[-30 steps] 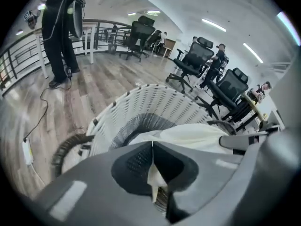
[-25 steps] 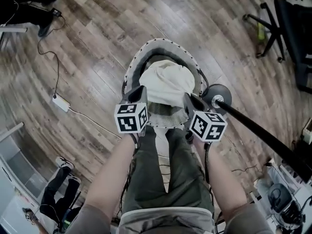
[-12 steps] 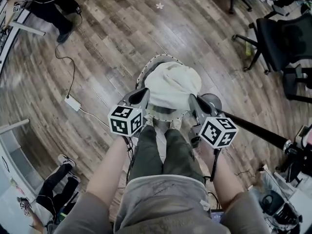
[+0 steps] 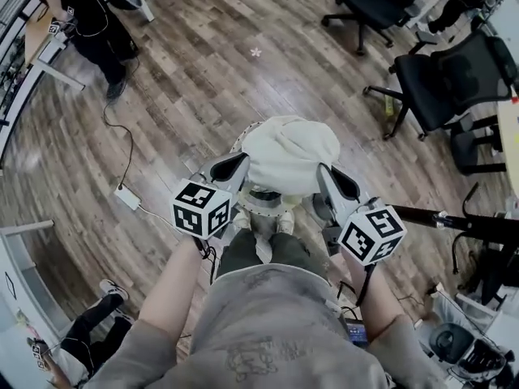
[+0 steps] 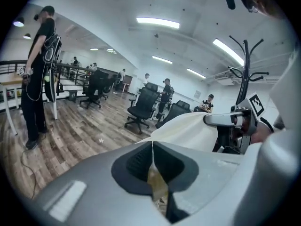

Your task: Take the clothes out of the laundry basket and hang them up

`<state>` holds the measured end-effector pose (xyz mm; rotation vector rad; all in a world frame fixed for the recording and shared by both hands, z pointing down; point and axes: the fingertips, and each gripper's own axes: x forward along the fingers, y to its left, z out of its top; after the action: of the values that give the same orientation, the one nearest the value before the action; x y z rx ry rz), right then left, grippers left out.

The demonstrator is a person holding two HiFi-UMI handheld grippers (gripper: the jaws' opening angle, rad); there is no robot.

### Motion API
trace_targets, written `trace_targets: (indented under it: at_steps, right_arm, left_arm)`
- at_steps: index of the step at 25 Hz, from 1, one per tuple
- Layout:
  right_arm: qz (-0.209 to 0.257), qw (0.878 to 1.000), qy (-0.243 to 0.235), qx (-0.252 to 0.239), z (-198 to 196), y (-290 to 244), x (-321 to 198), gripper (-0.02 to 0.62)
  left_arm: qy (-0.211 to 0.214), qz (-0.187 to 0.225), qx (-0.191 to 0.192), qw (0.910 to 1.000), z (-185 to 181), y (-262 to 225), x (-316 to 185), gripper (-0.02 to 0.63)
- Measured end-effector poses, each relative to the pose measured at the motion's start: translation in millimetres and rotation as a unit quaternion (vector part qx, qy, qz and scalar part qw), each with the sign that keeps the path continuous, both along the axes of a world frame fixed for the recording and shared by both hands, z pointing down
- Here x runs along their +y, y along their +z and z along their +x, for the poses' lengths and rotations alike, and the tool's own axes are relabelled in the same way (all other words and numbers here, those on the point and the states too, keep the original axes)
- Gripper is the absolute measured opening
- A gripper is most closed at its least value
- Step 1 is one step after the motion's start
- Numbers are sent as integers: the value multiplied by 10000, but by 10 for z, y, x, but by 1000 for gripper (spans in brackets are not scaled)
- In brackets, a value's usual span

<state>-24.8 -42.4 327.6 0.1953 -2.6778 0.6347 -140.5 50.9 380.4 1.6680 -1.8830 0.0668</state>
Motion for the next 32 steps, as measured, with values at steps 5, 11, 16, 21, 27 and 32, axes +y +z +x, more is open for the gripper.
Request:
trace_targets:
  at_steps: [5, 11, 16, 21, 27, 32]
  right_arm:
    - [374, 9990, -20, -253, 100, -542, 85, 38]
    - [523, 9974, 144, -480, 316, -933, 99, 38]
    - [683, 9960, 240, -531, 423, -1083, 105, 38]
    - [910, 9930, 498, -565, 586, -1219, 2, 40]
    - [1310, 9833, 939, -843, 904, -1666, -196, 38]
    - [1868, 9629, 1632, -1063, 1359, -2122, -522, 38]
  left_arm:
    - [209, 306, -142, 9992, 55, -571, 25, 5]
    - [401, 524, -263, 9975, 217, -1009, -32, 5]
    - [570, 639, -266, 9960, 277, -1183, -85, 5]
    - [912, 793, -384, 9919, 372, -1384, -307, 5]
    - [1416, 1244, -559, 9805, 622, -1892, -674, 5]
    - [2059, 1800, -646, 9597, 993, -2355, -1192, 5]
